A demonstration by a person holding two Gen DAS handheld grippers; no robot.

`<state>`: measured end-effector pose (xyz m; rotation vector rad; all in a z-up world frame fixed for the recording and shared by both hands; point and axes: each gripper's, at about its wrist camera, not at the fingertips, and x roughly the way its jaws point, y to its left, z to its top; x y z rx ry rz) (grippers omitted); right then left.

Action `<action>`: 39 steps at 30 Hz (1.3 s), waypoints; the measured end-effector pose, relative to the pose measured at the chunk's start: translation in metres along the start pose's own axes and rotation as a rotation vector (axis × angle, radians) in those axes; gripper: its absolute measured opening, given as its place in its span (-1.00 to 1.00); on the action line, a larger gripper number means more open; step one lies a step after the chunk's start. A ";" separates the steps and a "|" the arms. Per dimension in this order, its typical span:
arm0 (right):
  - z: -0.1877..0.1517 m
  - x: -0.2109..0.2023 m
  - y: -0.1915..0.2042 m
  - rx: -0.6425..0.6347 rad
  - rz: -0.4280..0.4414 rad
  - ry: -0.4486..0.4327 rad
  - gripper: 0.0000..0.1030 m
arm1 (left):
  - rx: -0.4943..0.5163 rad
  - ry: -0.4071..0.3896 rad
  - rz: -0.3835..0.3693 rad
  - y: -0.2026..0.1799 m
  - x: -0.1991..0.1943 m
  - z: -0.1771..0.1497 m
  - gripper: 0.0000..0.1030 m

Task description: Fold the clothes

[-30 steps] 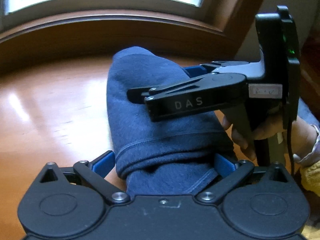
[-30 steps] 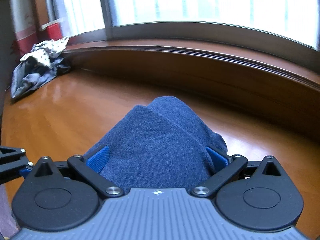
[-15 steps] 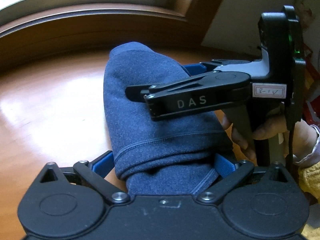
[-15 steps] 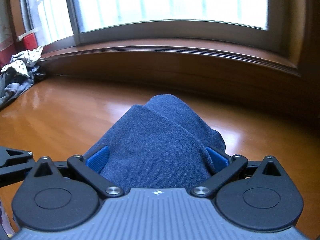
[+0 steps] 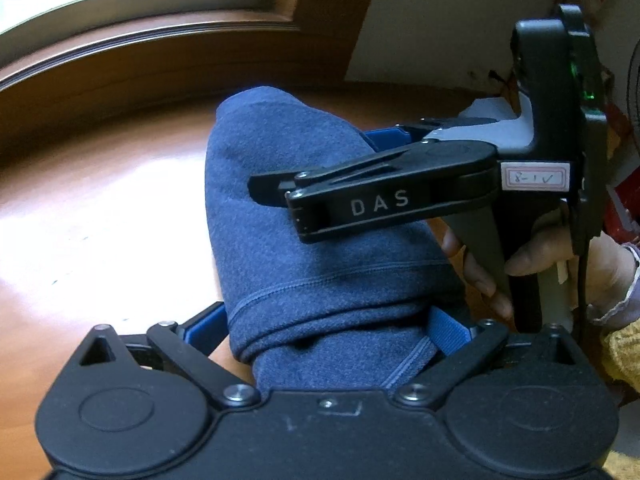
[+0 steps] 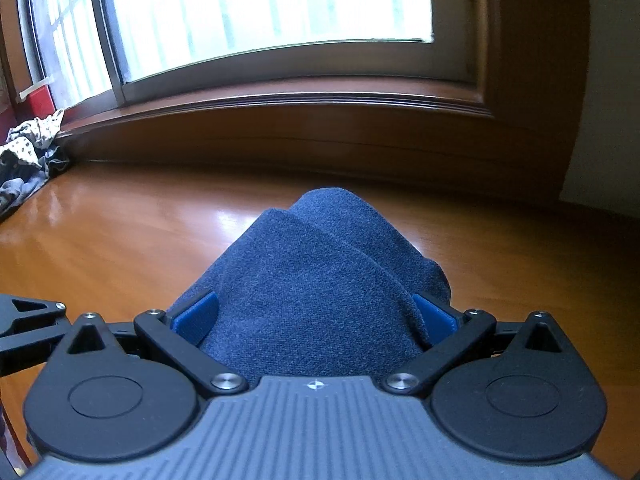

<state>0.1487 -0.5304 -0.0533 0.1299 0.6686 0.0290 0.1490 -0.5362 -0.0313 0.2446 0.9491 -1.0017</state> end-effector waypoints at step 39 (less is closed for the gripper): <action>-0.040 -0.143 -0.142 0.277 -0.147 -0.179 0.95 | 0.043 -0.125 -0.057 0.196 -0.100 -0.012 0.99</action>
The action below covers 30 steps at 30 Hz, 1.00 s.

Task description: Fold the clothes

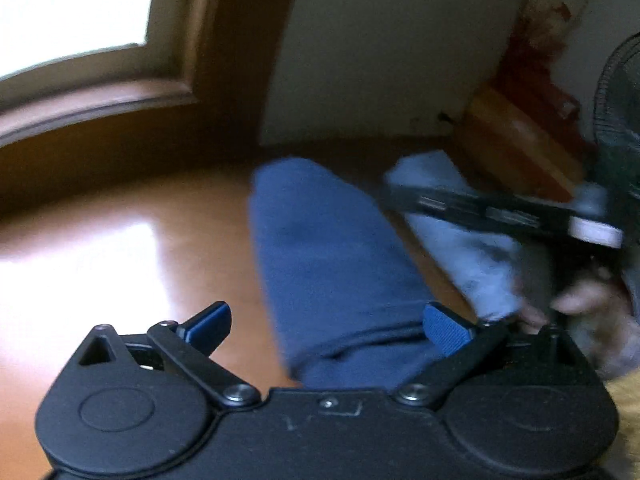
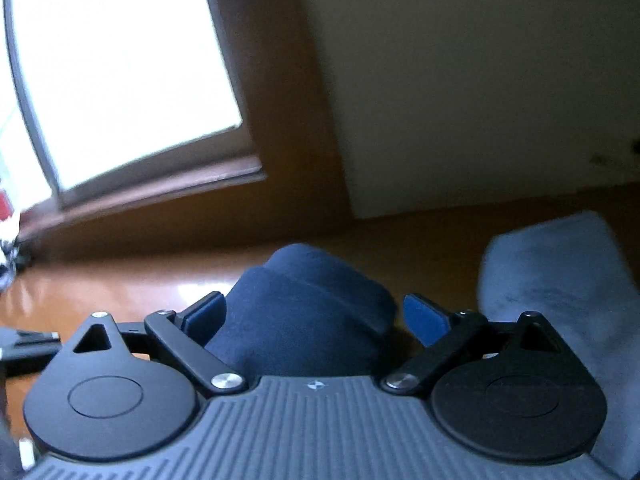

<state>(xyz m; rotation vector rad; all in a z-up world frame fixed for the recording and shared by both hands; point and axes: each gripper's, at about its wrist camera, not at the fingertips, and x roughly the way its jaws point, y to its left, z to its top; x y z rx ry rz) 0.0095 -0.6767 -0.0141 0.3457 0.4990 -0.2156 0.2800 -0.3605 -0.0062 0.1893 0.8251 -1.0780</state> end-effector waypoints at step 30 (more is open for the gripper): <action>-0.075 -0.025 0.043 0.305 -0.057 0.092 0.98 | -0.005 0.154 -0.190 0.049 0.038 0.039 0.99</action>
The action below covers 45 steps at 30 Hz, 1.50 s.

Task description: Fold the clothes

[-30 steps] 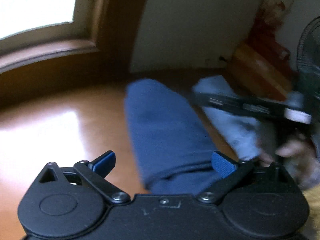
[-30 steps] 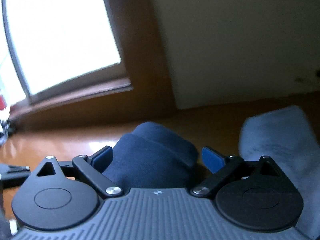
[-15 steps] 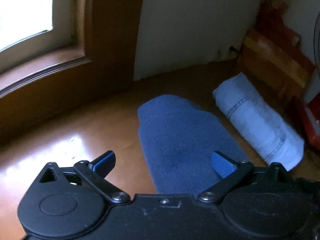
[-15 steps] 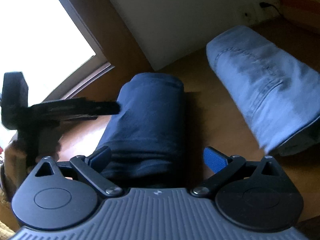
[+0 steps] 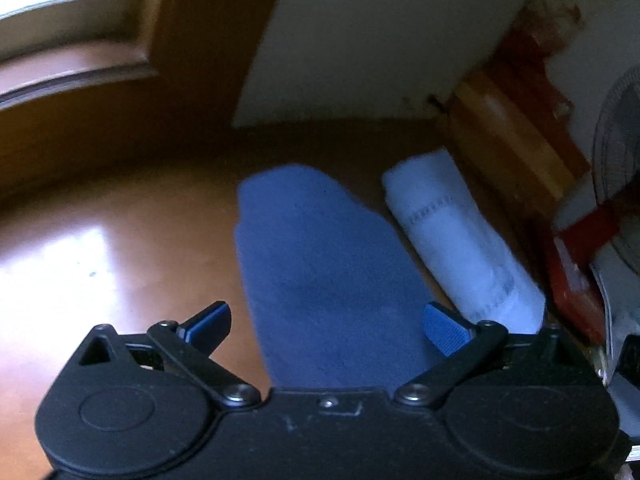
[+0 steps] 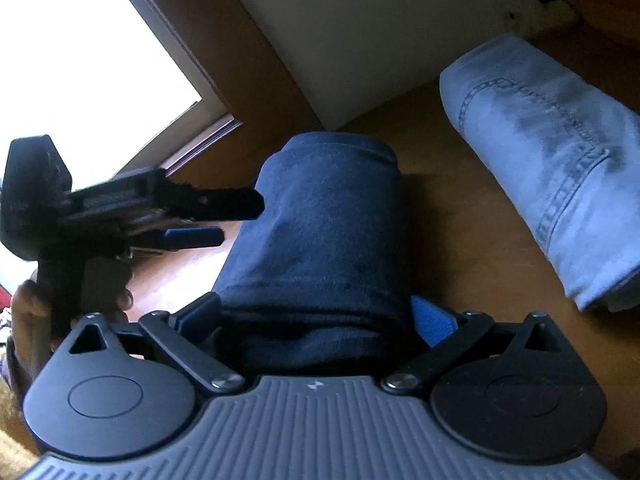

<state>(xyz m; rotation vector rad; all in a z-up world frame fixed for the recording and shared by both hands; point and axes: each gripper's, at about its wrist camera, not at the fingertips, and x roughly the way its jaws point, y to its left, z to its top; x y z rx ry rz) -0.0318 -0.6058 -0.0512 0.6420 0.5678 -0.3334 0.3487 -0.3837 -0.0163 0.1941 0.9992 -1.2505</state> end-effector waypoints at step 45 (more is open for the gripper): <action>-0.009 0.035 0.007 0.062 -0.016 0.020 1.00 | -0.130 0.010 -0.078 -0.010 0.047 -0.020 1.00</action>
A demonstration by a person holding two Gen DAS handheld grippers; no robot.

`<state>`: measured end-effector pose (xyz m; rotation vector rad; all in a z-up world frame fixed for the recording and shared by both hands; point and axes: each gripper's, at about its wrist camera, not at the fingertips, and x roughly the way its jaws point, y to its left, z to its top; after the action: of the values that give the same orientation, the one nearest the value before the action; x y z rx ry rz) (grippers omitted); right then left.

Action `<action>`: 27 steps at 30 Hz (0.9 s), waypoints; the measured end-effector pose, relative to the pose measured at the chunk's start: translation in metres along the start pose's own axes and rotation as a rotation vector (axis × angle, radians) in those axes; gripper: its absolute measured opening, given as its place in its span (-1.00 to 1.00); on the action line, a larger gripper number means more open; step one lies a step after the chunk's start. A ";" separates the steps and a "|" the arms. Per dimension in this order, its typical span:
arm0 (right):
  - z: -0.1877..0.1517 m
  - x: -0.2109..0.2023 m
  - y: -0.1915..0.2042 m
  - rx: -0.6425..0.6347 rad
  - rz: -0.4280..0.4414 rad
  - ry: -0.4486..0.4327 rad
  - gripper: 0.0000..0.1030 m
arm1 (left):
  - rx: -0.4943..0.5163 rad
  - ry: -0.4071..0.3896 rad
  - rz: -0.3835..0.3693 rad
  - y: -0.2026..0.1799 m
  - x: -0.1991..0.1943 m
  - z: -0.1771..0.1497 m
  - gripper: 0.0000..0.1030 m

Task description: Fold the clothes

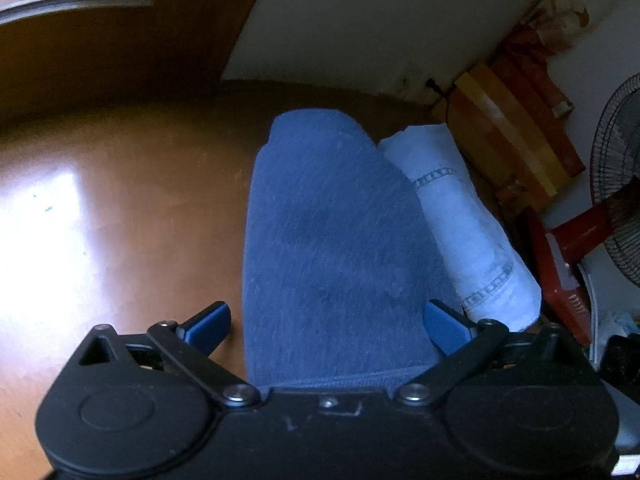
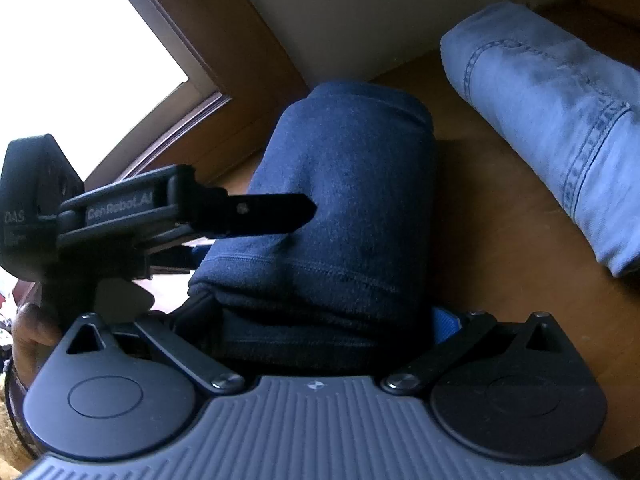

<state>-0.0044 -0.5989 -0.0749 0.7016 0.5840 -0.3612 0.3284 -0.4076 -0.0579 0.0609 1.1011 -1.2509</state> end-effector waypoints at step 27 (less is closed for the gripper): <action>0.007 -0.012 -0.003 -0.019 -0.066 0.031 1.00 | 0.047 -0.003 0.061 0.007 0.018 0.027 1.00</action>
<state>-0.0129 -0.6047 -0.0643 0.6720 0.6402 -0.4062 0.3487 -0.4340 -0.0598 0.1274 1.0593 -1.2219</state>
